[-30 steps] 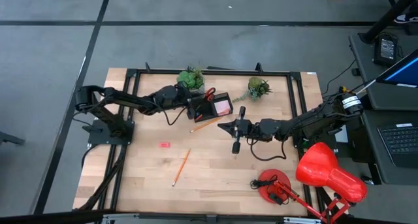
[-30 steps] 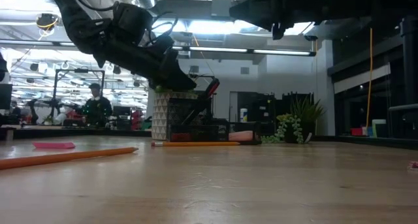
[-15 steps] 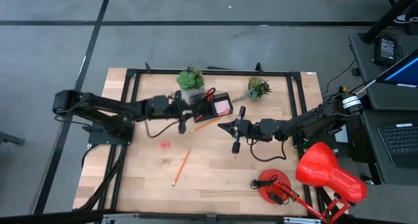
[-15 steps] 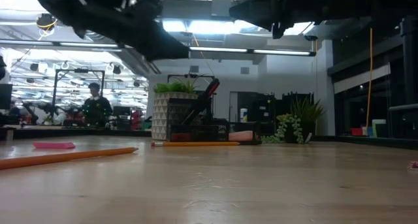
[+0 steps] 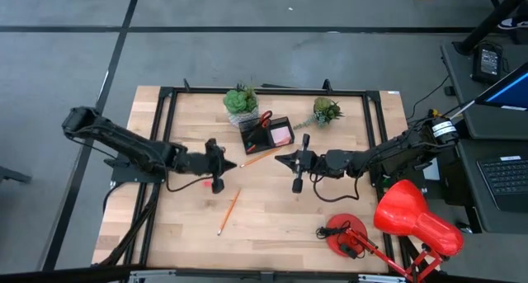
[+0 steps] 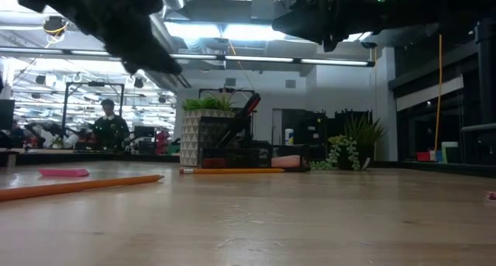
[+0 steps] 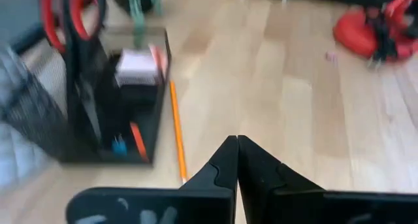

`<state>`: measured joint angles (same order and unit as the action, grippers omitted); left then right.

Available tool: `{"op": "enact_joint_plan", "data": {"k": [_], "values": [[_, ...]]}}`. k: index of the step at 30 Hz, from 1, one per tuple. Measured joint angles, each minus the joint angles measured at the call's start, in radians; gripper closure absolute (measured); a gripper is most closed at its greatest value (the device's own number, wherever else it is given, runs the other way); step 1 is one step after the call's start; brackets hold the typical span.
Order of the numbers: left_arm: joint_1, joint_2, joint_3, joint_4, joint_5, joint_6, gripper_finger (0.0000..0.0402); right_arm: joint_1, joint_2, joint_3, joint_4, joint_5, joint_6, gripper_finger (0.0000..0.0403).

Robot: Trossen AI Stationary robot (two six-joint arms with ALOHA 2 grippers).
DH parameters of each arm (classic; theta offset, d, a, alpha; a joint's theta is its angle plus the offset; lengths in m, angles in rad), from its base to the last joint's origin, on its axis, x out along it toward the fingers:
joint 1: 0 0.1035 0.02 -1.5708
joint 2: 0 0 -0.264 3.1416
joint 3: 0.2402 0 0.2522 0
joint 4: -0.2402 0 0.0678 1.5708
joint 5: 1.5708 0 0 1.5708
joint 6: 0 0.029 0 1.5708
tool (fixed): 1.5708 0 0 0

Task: Pick and place office supplies into organizer
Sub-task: Put the bottom orange pencil into the black desk organizer

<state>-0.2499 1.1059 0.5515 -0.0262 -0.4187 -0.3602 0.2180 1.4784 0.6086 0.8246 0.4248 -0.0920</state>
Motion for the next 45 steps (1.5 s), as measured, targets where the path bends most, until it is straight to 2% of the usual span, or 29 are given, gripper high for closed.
{"op": "enact_joint_plan", "data": {"k": [9, 12, 15, 23, 29, 34, 39, 45], "values": [[-0.237, 0.144, 0.16, -0.237, -0.167, -0.175, 0.0401, 0.022, 0.0, 0.0, 0.002, 0.0, 0.04, 0.0398], [-0.297, 0.202, 0.234, -0.359, -0.219, -0.279, 0.04, 0.034, 0.0, 0.0, 0.002, 0.0, 0.052, 0.0398], [-0.343, 0.261, 0.302, -0.459, -0.224, -0.405, 0.0401, 0.045, 0.0, 0.0, 0.002, 0.0, 0.062, 0.0398], [-0.429, 0.445, 0.488, -0.614, -0.158, -0.64, 0.0401, 0.072, -0.002, 0.0, -0.006, 0.0, 0.057, 0.0398], [-0.445, 0.567, 0.59, -0.681, -0.087, -0.781, 0.04, 0.099, -0.003, 0.0, -0.066, -0.001, 0.062, 0.0398], [-0.423, 0.643, 0.6, -0.682, 0.009, -0.882, 0.0395, 0.117, -0.003, 0.0, -0.093, -0.008, 0.034, 0.0398], [-0.4, 0.688, 0.6, -0.683, 0.1, -0.938, 0.0372, 0.121, -0.003, 0.0, -0.124, -0.009, 0.033, 0.0398], [-0.365, 0.692, 0.601, -0.682, 0.123, -0.933, 0.0332, 0.12, -0.003, 0.0, -0.157, -0.009, 0.031, 0.0398]]}}
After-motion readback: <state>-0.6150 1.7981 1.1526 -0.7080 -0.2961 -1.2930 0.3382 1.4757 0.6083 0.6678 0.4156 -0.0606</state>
